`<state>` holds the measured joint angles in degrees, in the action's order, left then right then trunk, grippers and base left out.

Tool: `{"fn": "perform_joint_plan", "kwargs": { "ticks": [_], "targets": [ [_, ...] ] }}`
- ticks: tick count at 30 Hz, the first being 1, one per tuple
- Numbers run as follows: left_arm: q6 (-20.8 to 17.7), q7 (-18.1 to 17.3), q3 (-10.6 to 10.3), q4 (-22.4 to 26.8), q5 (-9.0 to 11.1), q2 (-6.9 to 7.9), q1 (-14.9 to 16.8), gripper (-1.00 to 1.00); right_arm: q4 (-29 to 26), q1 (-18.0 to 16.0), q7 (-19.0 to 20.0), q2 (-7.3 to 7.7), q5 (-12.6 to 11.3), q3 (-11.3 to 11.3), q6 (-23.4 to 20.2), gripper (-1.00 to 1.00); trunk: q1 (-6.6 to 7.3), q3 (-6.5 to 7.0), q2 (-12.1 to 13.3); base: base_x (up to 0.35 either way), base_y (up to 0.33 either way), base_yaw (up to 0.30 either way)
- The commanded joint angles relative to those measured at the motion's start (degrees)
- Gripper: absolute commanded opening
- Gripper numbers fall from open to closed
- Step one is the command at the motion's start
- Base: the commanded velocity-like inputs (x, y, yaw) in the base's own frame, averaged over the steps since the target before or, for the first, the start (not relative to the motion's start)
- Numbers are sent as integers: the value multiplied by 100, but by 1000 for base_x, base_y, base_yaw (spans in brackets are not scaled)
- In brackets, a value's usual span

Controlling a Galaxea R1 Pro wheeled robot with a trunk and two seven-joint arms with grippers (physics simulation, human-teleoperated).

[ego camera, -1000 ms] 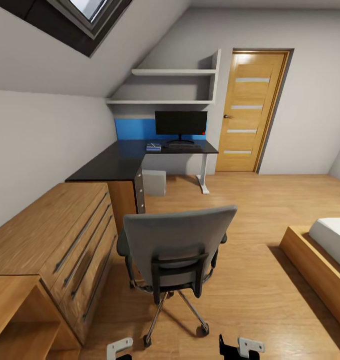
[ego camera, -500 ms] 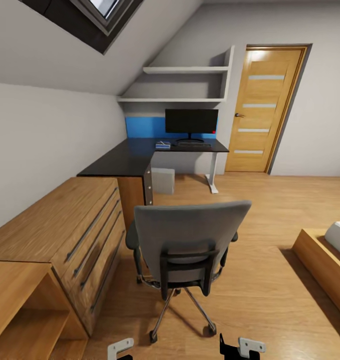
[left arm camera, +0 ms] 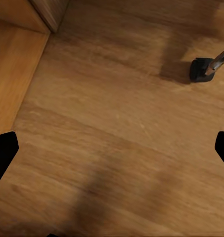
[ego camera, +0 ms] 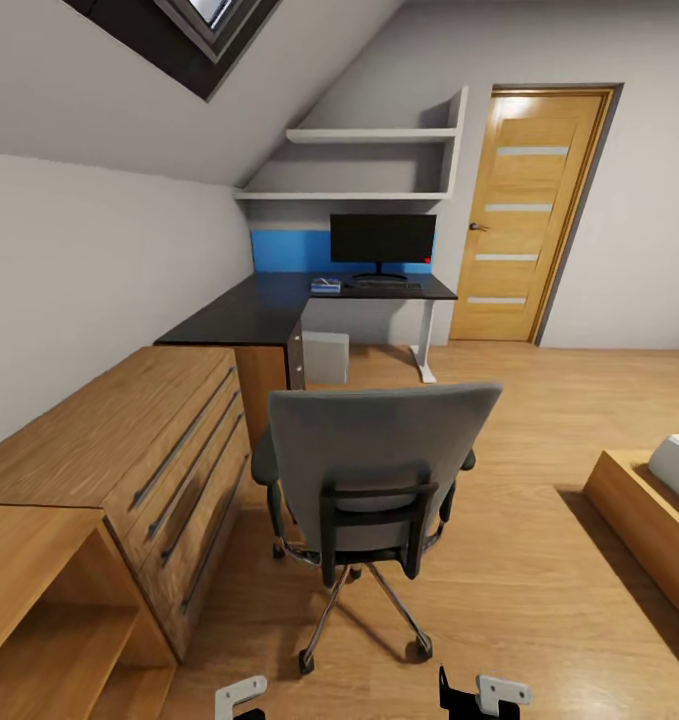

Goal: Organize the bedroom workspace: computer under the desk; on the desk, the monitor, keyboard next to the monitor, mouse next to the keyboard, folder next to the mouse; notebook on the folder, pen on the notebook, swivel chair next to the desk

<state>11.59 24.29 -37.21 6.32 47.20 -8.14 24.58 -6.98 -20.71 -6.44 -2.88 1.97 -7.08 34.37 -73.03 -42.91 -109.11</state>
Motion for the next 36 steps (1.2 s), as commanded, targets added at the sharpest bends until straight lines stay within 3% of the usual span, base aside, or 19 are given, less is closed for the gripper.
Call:
{"fn": "perform_joint_plan", "kwargs": {
  "ticks": [1, 22, 23, 25, 31, 36],
  "targets": [
    [19, 22, -50, 1, 52, -1, 3, 100, 3, -4, -6, -3, 22, -31, 17, 100, -20, -24, -44, -235, 0, 0],
    [9, -43, -44, 5, 71, 6, 3, 100, 21, -4, -6, 8, 24, -31, 28, 100, -481, -401, -886, -62, 0, 0],
    [0, -618, -19, 10, 80, 12, 3, 100, -12, -4, -6, 68, 23, -46, 33, 100, -503, -419, -926, 0, 0, 0],
    [-11, -970, -17, 37, 79, 17, 3, 100, -57, -7, -11, 150, 18, -60, 26, 100, -547, -455, -1007, 0, 0, 0],
    [-63, -1304, -15, 546, 61, 25, 11, 100, -438, -62, -34, 359, -53, -78, -99, 100, -678, -562, -1247, 0, 0, 0],
    [-368, -1298, -15, 1006, 55, 46, 133, 100, -853, -167, -135, 415, -126, -82, -411, 100, -788, -652, -1448, 0, 0, 0]
  ]
}}
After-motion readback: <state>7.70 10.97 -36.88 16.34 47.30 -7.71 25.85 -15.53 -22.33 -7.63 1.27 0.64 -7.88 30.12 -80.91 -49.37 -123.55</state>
